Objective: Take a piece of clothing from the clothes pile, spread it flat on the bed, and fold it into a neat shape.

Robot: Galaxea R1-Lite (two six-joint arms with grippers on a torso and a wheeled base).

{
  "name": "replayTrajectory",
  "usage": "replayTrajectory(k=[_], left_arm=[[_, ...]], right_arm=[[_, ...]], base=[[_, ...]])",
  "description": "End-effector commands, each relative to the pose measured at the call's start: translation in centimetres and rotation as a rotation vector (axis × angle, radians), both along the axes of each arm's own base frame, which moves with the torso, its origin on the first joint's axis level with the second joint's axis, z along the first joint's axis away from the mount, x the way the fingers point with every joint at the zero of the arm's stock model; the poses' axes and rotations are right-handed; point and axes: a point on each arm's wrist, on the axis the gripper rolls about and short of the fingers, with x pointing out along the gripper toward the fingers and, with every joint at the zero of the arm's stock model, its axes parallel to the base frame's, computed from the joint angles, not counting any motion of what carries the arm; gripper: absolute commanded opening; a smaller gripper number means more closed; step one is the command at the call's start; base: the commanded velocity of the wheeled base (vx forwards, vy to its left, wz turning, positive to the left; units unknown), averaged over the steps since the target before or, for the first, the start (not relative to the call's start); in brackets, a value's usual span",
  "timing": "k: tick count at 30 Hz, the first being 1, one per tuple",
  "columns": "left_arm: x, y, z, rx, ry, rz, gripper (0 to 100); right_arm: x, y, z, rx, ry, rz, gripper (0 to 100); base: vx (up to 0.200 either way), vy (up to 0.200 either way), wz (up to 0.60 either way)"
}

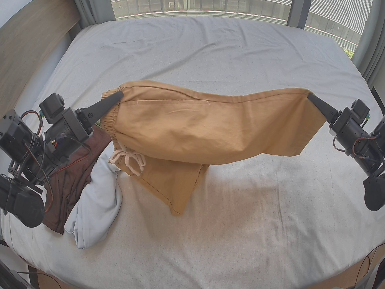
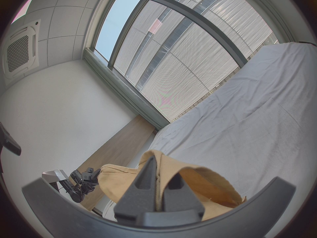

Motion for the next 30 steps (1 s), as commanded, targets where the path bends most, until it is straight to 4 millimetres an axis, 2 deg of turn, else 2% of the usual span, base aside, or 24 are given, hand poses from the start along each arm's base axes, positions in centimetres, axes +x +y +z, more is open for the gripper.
replayTrajectory(k=[1, 7, 13, 20, 30], left_arm=[[0.1, 0.6, 0.3, -0.004, -0.012, 0.024, 0], [-0.7, 1.1, 1.3, -0.017, -0.043, 0.033, 0], [-0.9, 1.1, 1.5, -0.018, -0.047, 0.033, 0], [-2.0, 1.3, 2.6, -0.068, -0.039, 0.0, 0], [-1.1, 1.3, 1.7, -0.079, 0.014, 0.007, 0]], right_arm=[[0.1, -0.4, 0.3, 0.001, -0.013, -0.015, 0], [0.0, -0.8, 1.0, 0.013, -0.032, -0.025, 0], [-0.2, -1.6, 1.8, 0.029, -0.054, -0.045, 0], [-1.0, -2.4, 3.6, 0.049, -0.105, -0.063, 0], [-2.9, -2.2, 5.4, 0.049, -0.104, -0.046, 0]], base=[[0.0, 0.0, 0.0], [0.0, 0.0, 0.0], [0.0, 0.0, 0.0], [0.0, 0.0, 0.0], [0.0, 0.0, 0.0]])
